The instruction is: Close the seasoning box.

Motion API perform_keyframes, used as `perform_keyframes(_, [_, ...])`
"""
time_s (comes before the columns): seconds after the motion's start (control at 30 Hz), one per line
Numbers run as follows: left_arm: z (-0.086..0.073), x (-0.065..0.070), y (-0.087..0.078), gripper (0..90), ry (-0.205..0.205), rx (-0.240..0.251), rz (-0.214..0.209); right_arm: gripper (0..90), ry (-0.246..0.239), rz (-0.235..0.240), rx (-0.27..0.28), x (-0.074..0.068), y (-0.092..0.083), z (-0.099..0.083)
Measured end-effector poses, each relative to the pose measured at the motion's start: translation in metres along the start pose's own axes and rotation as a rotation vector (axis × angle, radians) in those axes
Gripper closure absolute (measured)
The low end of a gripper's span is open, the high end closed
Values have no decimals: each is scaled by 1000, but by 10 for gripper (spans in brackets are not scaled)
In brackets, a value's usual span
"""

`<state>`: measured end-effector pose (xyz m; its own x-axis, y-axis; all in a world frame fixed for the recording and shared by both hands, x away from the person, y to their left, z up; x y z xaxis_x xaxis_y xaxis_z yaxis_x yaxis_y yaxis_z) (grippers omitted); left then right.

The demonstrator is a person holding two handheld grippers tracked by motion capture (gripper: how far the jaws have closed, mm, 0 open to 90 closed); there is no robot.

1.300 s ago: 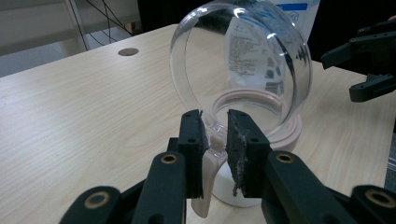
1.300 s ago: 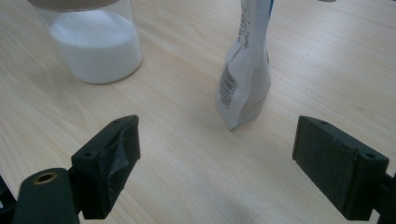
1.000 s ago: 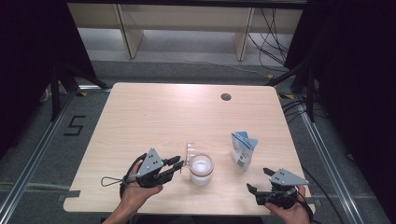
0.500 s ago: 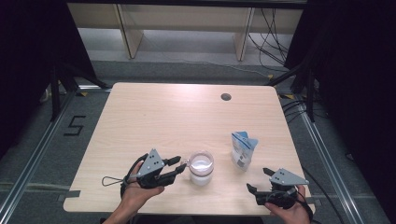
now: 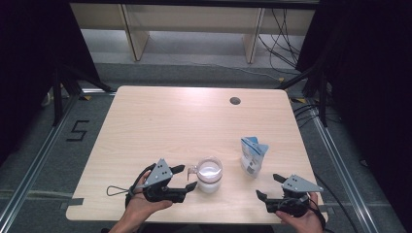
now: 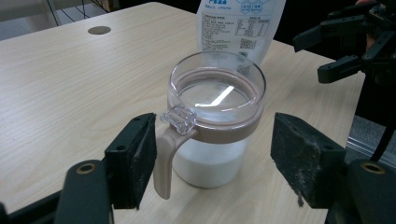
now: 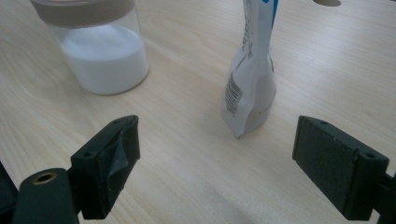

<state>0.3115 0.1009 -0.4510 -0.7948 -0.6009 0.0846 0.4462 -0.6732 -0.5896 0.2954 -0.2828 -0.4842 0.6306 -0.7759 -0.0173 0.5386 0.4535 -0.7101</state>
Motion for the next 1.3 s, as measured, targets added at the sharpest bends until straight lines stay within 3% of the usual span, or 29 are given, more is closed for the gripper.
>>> perform_keyframes(0.03, [-1, 1, 0, 295, 6, -8, 2, 159, -22, -9, 16, 2, 1, 0])
perform_keyframes(0.07, [-1, 1, 0, 286, 6, -13, 8, 159, 3, 3, 0, 0, 0, 0])
perform_keyframes(0.17, [-2, 1, 0, 272, 16, -25, 11, 159, -4, -3, 12, 1, 0, 0])
perform_keyframes(0.2, [-4, 2, 1, 263, 7, -33, 10, 159, 23, 12, 8, -2, 0, 0])
perform_keyframes(0.4, [-9, 3, 2, 245, -3, -49, 11, 159, 14, 14, 21, -1, 0, 0])
perform_keyframes(0.5, [-15, 3, 5, 243, -1, -64, 11, 159, 38, 30, 12, -2, 0, 0])
perform_keyframes(0.57, [-18, 5, 7, 241, -20, -69, 2, 159, 15, 24, 26, -1, 1, 1])
perform_keyframes(0.7, [-20, 5, 9, 241, -11, -73, 3, 158, 10, 37, 23, 1, 1, 1])
perform_keyframes(0.73, [-21, 6, 10, 242, -17, -77, 5, 158, 1, 28, 44, 2, 2, 2])
perform_keyframes(0.77, [-22, 7, 11, 242, -28, -78, 6, 158, 29, 41, 33, -1, 1, 2])
perform_keyframes(0.8, [-23, 7, 11, 242, -19, -88, 10, 159, -15, 28, 49, 3, 2, 3])
perform_keyframes(0.83, [-24, 7, 11, 242, -15, -85, 7, 158, 30, 40, 23, -1, 1, 2])
perform_keyframes(0.9, [-27, 9, 13, 241, -30, -86, 1, 159, 4, 38, 35, -1, 2, 3])
perform_keyframes(1.03, [-29, 9, 13, 228, -9, -100, -3, 159, -17, 30, 36, -1, 2, 3])
perform_keyframes(1.07, [-30, 11, 14, 225, -12, -92, 1, 158, 12, 33, 27, -3, 1, 3])
perform_keyframes(1.1, [-31, 12, 14, 224, -7, -100, -5, 158, 9, 32, 29, -3, 1, 3])
perform_keyframes(1.13, [-31, 11, 12, 223, 21, -112, 12, 158, -20, 35, 42, -2, 3, 4])
perform_keyframes(1.3, [-34, 12, 14, 205, 1, -109, 1, 158, -9, 27, 22, -3, 4, 3])
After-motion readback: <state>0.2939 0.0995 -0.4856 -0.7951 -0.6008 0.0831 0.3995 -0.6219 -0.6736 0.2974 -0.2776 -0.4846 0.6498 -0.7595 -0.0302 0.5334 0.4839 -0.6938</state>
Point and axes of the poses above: each handheld gripper's, and its own axes: y roughly forward along the jaws, z roughly out of its top, x roughly to its right, the point moved 1 cm from there along y, roughly forward along the jaws, and after that the axes turned 12 degrees about -x, right-handed, at the moved point
